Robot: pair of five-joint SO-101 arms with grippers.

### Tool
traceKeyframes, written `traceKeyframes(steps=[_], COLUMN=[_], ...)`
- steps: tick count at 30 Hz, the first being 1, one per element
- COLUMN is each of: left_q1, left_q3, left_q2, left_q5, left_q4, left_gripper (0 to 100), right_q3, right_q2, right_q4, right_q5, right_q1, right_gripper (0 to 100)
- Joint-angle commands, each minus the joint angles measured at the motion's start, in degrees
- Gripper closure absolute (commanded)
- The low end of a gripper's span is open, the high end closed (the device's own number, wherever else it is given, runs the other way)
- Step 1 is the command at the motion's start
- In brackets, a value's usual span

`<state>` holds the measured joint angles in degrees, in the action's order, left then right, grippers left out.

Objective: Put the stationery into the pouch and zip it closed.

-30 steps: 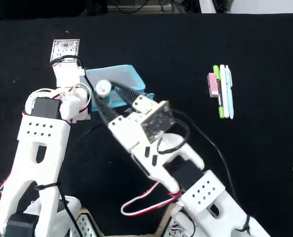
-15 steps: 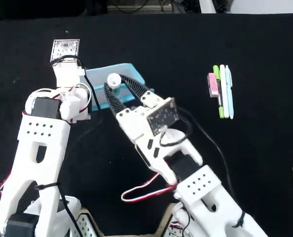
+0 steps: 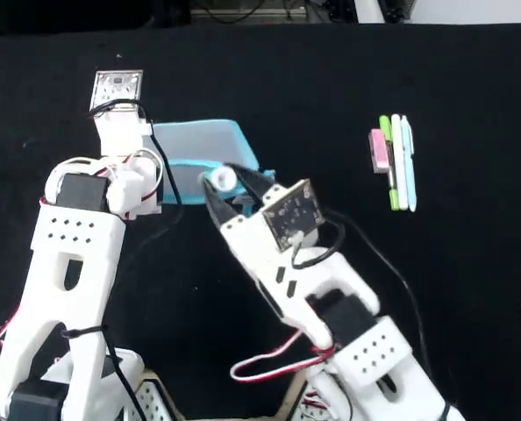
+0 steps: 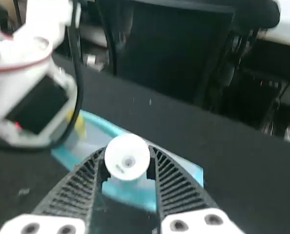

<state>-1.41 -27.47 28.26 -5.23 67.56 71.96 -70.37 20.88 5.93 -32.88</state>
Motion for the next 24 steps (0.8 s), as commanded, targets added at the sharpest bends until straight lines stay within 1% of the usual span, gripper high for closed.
traceKeyframes(steps=[1, 6, 11, 18, 21, 23, 24], left_q1=[0.31, 0.31, 0.31, 0.31, 0.31, 0.31, 0.31], left_q3=[-1.89, -1.89, -1.89, -1.89, -1.89, -1.89, -1.89], left_q2=[-0.62, -0.62, -0.62, -0.62, -0.62, -0.62, -0.62], left_q5=[-0.44, -0.44, -0.44, -0.44, -0.44, -0.44, -0.44], left_q4=[0.97, 0.97, 0.97, 0.97, 0.97, 0.97, 0.97], left_gripper=[97, 97, 97, 97, 97, 97, 97], right_q3=[-1.71, -1.89, -2.77, -12.26, -17.80, -21.05, -22.64], right_q2=[-2.68, -2.51, -1.27, 13.93, 18.15, 18.51, 18.51], right_q4=[4.75, 5.63, 0.79, 0.88, 5.36, 11.34, 14.59], right_q5=[0.09, 0.09, 0.09, 0.00, 0.00, 0.00, 0.00], right_q1=[0.97, -1.58, -4.04, -4.13, -4.22, -5.01, -5.80], right_gripper=[98.7, 98.7, 98.7, 98.6, 98.5, 97.5, 95.4])
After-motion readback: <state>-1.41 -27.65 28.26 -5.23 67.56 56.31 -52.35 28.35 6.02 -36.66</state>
